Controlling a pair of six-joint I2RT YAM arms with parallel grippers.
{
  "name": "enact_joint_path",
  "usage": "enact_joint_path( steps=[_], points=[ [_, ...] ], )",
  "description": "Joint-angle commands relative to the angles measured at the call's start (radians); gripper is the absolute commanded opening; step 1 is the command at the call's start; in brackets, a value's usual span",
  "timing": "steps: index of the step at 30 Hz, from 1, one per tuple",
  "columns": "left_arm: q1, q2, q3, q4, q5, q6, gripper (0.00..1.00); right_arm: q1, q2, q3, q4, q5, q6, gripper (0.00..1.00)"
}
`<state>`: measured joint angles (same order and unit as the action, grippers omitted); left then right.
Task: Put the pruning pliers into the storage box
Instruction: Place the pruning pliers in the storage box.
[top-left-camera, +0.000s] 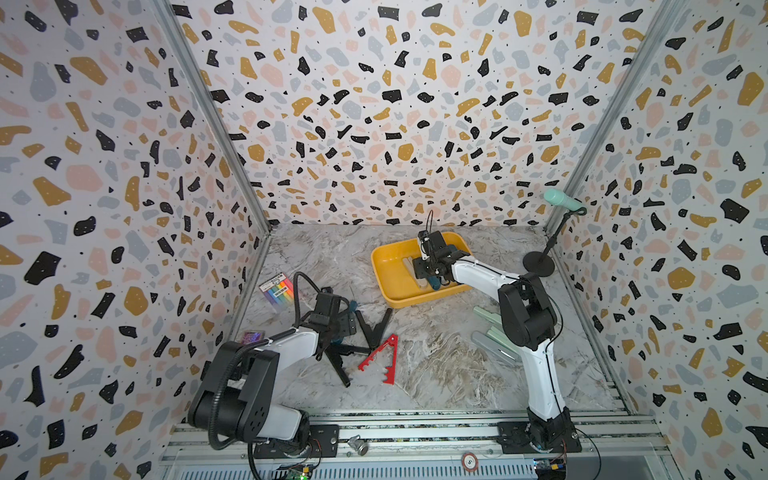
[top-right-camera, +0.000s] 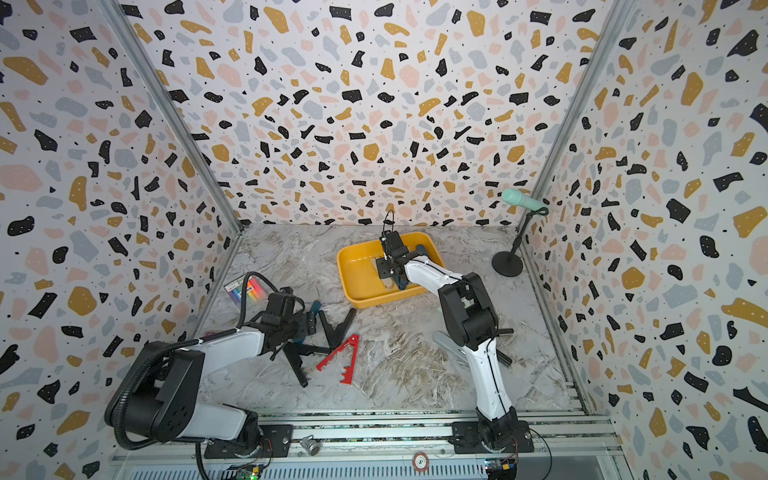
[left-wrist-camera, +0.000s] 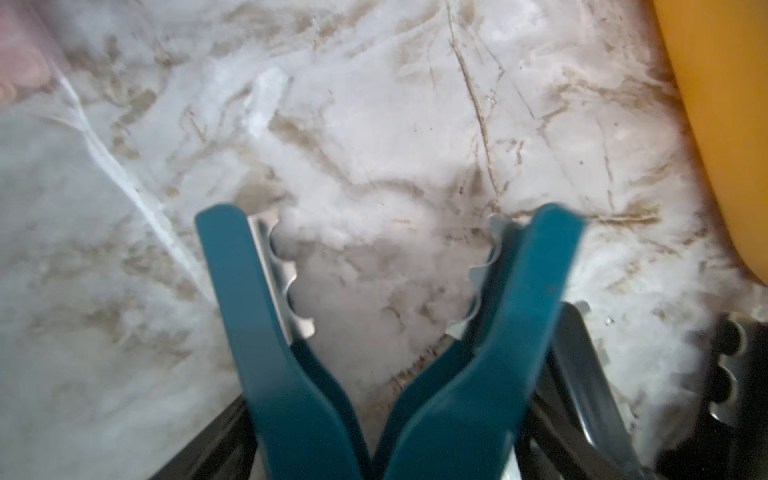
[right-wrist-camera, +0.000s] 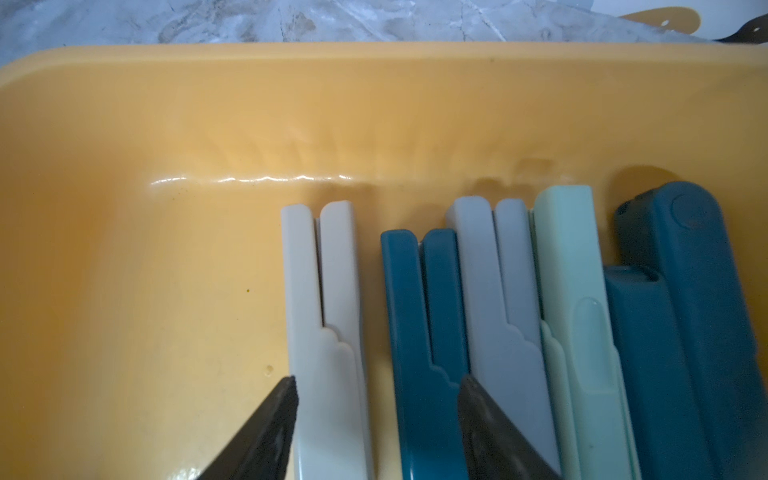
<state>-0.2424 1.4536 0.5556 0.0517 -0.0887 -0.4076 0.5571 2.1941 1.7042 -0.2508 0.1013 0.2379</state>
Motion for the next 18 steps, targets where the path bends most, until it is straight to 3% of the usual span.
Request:
enact_joint_path(
  steps=[1,18],
  points=[
    [0.021,0.048,0.035,0.018,-0.012,0.001,0.9,-0.001,-0.1,-0.025,0.003,0.0,0.003,0.64],
    [0.023,0.217,0.185,-0.057,-0.12,0.027,0.87,0.0,-0.223,-0.141,0.051,0.002,-0.003,0.65]
  ],
)
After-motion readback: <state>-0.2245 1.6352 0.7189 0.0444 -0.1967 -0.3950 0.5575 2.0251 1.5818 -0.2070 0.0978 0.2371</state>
